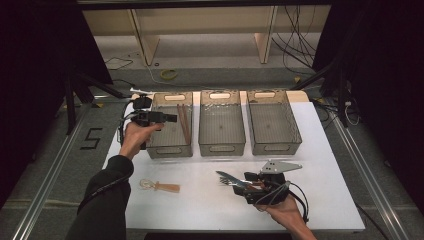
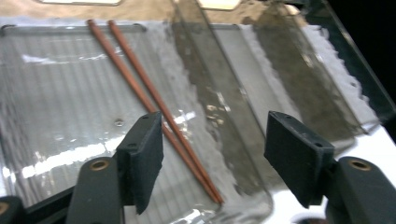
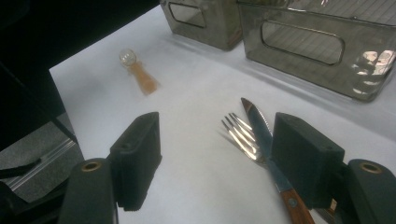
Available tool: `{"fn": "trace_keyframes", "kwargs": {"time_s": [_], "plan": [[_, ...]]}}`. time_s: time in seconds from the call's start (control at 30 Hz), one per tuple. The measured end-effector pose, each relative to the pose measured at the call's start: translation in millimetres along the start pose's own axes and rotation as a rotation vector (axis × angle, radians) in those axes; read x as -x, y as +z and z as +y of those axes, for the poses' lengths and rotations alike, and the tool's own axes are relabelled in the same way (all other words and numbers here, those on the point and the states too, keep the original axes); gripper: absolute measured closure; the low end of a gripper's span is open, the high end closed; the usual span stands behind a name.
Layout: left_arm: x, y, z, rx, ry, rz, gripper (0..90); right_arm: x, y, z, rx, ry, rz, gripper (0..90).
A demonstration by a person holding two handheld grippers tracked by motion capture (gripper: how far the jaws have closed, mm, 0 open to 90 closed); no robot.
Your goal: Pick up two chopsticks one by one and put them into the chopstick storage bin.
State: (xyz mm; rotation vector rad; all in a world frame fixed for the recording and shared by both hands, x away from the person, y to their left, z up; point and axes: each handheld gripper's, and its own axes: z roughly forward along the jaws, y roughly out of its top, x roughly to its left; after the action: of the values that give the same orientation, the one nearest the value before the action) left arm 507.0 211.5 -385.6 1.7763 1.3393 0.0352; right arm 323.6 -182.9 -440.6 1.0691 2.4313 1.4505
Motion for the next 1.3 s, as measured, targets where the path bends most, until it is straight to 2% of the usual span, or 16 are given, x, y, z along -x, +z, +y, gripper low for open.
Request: {"fn": "trace_keyframes", "kwargs": {"time_s": [0.1, 0.27, 0.43, 0.53, 0.73, 0.8, 0.9, 1.1, 1.3], "plan": [[5.3, -7.0, -6.0, -0.011, 0.039, -0.04, 33.5, 0.4, -0.9, 0.1, 0.001, -0.001, -0.004, 33.8], [19.5, -17.4, -20.0, -0.011, 0.131, -0.074, 31.9, 1.6, -1.4, 0.3, 0.004, 0.001, -0.007, 33.9], [31.4, -23.2, -34.0, -0.005, 0.196, -0.109, 30.8, 2.1, -2.1, 0.3, 0.004, 0.004, -0.008, 33.8], [36.1, -25.2, -41.8, -0.006, 0.227, -0.115, 30.1, 3.3, -3.5, 0.4, 0.009, 0.006, -0.011, 33.8], [39.6, -31.1, -59.2, -0.001, 0.27, -0.153, 28.4, 4.6, -4.2, 0.2, 0.015, 0.007, -0.016, 33.8], [40.6, -31.2, -63.5, -0.022, 0.294, -0.129, 27.5, 4.3, -3.6, 0.0, 0.017, 0.003, -0.014, 33.8], [40.0, -31.0, -69.7, -0.039, 0.319, -0.134, 27.3, 3.7, -4.4, 0.0, 0.018, -0.004, -0.016, 33.8], [37.9, -28.9, -78.9, -0.058, 0.33, -0.133, 26.3, 4.4, -6.6, -1.5, 0.025, -0.01, -0.021, 33.8], [38.4, -28.4, -85.4, -0.079, 0.36, -0.129, 24.7, 5.5, -7.8, -2.1, 0.038, -0.017, -0.025, 33.3]]}}
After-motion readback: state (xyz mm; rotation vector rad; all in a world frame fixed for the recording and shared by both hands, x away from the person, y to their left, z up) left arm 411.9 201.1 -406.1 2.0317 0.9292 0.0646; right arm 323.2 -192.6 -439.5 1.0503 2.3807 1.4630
